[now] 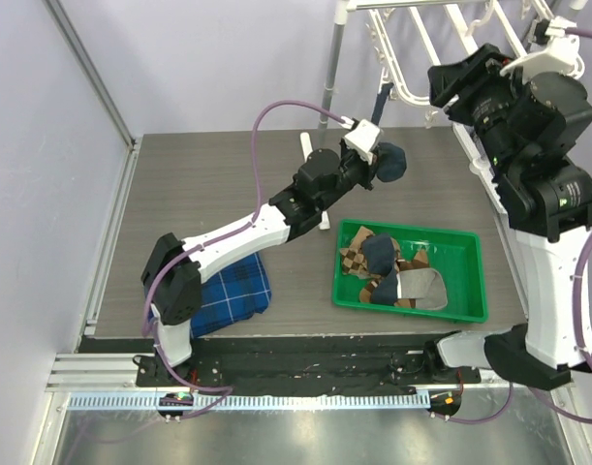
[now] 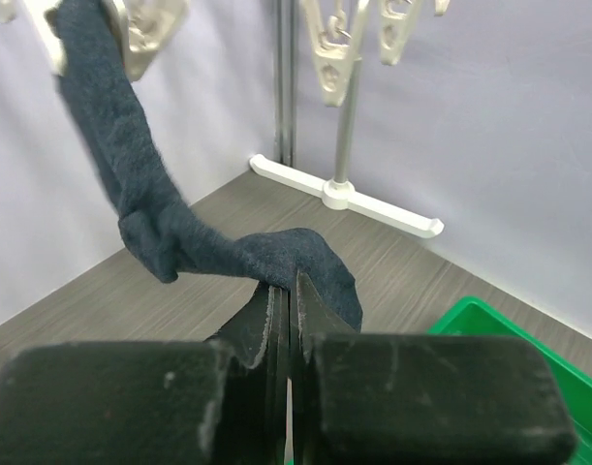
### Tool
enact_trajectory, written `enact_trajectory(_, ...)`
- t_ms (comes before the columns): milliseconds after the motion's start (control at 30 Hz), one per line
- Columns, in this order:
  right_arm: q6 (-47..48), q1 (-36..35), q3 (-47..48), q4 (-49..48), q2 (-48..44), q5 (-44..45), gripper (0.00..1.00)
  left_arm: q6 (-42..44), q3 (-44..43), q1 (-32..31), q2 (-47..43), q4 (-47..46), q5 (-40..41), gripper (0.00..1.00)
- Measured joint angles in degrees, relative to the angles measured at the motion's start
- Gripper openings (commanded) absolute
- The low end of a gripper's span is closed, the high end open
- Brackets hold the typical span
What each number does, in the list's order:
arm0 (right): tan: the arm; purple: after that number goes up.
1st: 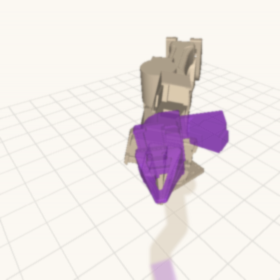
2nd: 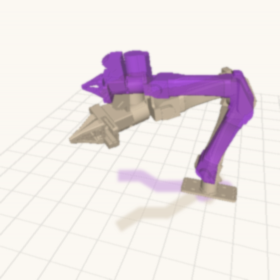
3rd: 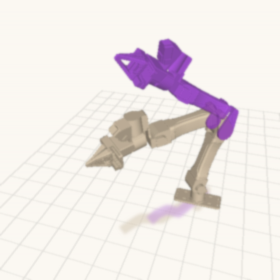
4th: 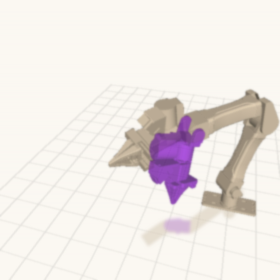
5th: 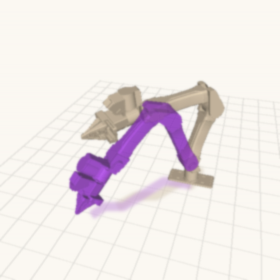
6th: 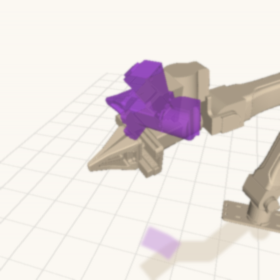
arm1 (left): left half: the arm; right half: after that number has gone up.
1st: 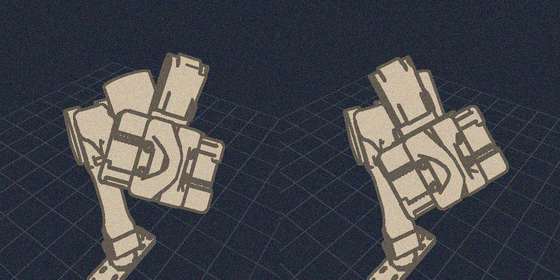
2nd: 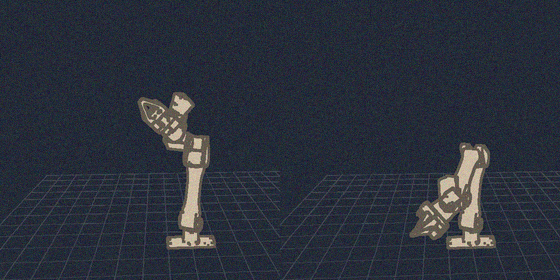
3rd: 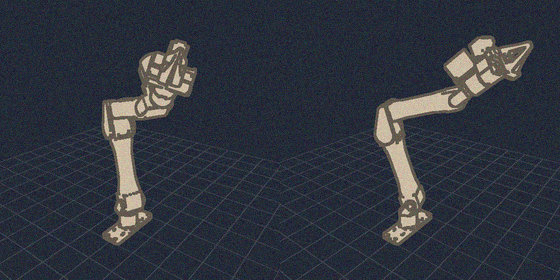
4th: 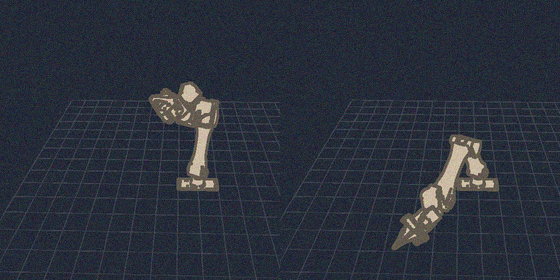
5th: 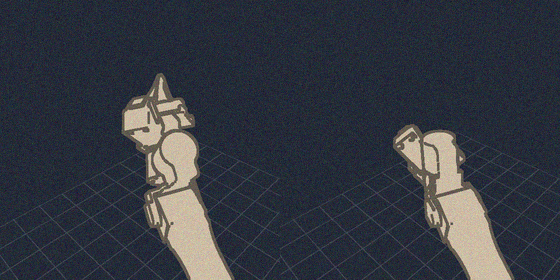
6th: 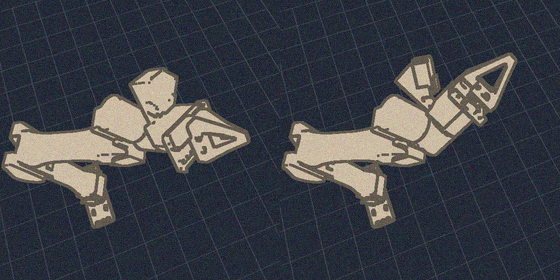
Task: Remove the socks clipped to the hanger
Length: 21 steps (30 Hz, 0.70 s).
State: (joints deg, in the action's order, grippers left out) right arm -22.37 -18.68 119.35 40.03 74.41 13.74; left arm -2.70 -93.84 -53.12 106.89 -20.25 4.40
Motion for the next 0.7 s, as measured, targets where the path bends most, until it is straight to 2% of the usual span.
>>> enact_trajectory(167,0.74,0.0,8.83,2.08,7.58,-1.38,0.53,0.13,0.46,-1.46,-0.61,0.66,-0.02,0.0)
enact_trajectory(333,1.25,0.0,9.33,5.16,13.22,-1.84,0.51,0.39,0.46,-3.26,-0.66,1.05,0.09,0.0)
enact_trajectory(500,1.29,0.0,1.79,6.93,10.88,-1.46,0.52,0.02,0.46,-4.13,-0.68,1.38,0.04,0.01)
enact_trajectory(700,0.96,0.0,-17.22,4.13,-5.68,-1.25,0.5,-1.66,0.46,-4.13,-0.68,1.66,-0.79,0.01)
